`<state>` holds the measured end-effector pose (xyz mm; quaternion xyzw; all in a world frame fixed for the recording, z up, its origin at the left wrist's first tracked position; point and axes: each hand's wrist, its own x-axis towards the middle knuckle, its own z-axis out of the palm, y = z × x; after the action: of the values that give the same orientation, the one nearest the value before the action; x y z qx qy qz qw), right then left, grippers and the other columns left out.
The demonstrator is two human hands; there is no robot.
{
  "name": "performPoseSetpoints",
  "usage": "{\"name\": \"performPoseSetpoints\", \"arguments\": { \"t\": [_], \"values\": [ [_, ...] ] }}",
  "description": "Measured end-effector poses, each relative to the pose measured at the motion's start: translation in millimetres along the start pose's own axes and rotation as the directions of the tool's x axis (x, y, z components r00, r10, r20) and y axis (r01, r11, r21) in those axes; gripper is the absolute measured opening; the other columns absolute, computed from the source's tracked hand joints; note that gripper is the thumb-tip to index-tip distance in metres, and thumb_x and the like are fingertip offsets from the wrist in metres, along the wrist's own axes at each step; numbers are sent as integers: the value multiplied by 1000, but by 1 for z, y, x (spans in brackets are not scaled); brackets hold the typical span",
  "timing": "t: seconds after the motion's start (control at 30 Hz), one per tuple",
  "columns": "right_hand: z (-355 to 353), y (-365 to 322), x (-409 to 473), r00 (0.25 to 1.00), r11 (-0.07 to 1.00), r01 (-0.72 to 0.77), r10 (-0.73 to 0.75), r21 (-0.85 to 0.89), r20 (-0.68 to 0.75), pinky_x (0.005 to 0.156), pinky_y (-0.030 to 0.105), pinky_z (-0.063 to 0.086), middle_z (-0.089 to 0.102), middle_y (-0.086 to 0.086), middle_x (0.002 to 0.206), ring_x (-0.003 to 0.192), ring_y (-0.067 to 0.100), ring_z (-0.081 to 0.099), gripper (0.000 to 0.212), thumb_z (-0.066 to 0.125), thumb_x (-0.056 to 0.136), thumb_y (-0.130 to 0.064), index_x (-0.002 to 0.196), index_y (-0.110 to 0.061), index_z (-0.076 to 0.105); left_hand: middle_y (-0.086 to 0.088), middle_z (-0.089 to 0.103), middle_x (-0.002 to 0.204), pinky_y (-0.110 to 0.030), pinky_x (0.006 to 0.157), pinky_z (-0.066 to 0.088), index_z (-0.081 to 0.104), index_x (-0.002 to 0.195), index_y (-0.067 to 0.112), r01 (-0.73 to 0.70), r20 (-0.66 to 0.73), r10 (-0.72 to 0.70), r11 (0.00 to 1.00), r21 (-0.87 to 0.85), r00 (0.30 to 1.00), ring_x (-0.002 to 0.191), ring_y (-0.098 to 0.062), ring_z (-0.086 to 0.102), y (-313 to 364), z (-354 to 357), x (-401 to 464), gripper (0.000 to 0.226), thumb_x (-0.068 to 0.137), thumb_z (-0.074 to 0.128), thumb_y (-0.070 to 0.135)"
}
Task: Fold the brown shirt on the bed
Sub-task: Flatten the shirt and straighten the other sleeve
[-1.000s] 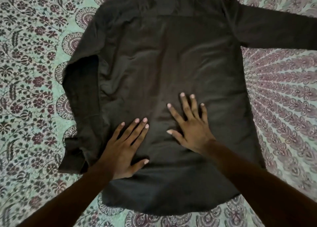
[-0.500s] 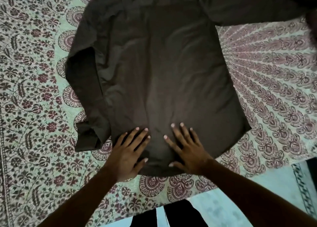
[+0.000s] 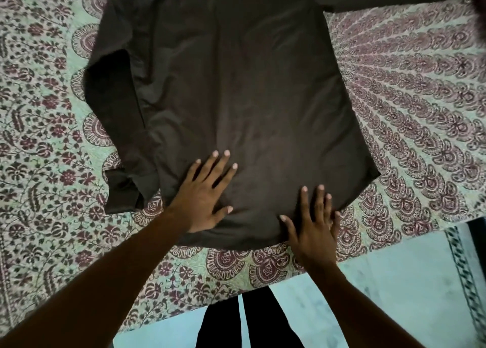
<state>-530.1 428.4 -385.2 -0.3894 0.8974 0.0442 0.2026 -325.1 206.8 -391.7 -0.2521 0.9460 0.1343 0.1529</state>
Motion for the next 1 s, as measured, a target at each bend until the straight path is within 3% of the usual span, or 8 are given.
{"name": "performPoseSetpoints", "arguments": {
  "t": [0.1,0.33,0.43,0.57,0.7,0.8,0.9,1.0],
  "values": [
    [-10,-14,10,993,995,-80,84,54,-84,122,62,13,-8,9,171,157,32,-6,82,30,97,-71,163,-31,4,-6,-12,171,-54,124,15,3,163,25,-51,13,51,998,-23,999,158,-29,-6,14,6,-19,100,85,47,69],
    [-15,-91,80,895,898,438,-439,-28,-84,124,58,10,-12,8,170,157,32,-10,72,37,101,-59,162,-35,8,-6,4,171,-47,126,14,24,161,22,-193,-44,191,980,-53,981,158,-27,6,28,21,-44,76,95,46,54],
    [-3,-104,84,733,728,674,-680,-129,-9,122,59,18,-1,8,171,158,30,-2,70,39,101,-52,162,-25,18,-8,41,159,-44,122,29,53,144,13,-118,-223,93,988,-103,970,147,-26,40,13,21,-49,49,100,47,33],
    [10,-100,70,404,370,899,-907,-233,118,123,54,18,9,5,171,158,24,7,69,36,104,-49,162,-17,19,-10,51,150,-49,114,36,61,131,9,216,-379,-281,955,-204,882,137,-31,49,-16,7,-51,40,94,56,22],
    [-9,-135,111,709,716,671,-695,-190,-115,123,53,19,4,4,171,158,25,5,66,30,104,-50,162,-24,17,-9,42,156,-52,115,32,53,139,12,479,-312,-541,840,-256,781,143,-30,40,-54,-3,-47,49,93,57,31],
    [-18,-168,145,859,861,501,-507,-82,-72,125,54,8,-4,0,171,158,24,-3,70,25,103,-58,163,-26,10,-5,43,156,-51,115,30,51,141,14,491,-267,-551,831,-261,791,142,-26,41,-73,-3,-47,52,94,52,36],
    [-5,-185,138,800,791,585,-599,-181,-32,124,59,8,-1,1,171,158,23,0,80,28,100,-63,163,-17,9,-5,45,153,-50,113,32,52,139,17,463,-270,-539,834,-299,797,139,-26,43,-82,-7,-51,50,93,56,36],
    [4,-173,101,559,520,805,-825,-285,76,120,60,18,7,5,171,158,24,7,82,32,99,-66,162,-15,16,-6,42,153,-52,109,36,55,131,19,460,-298,-570,809,-366,766,138,-29,42,-88,-11,-55,43,92,60,35]
  ]
}}
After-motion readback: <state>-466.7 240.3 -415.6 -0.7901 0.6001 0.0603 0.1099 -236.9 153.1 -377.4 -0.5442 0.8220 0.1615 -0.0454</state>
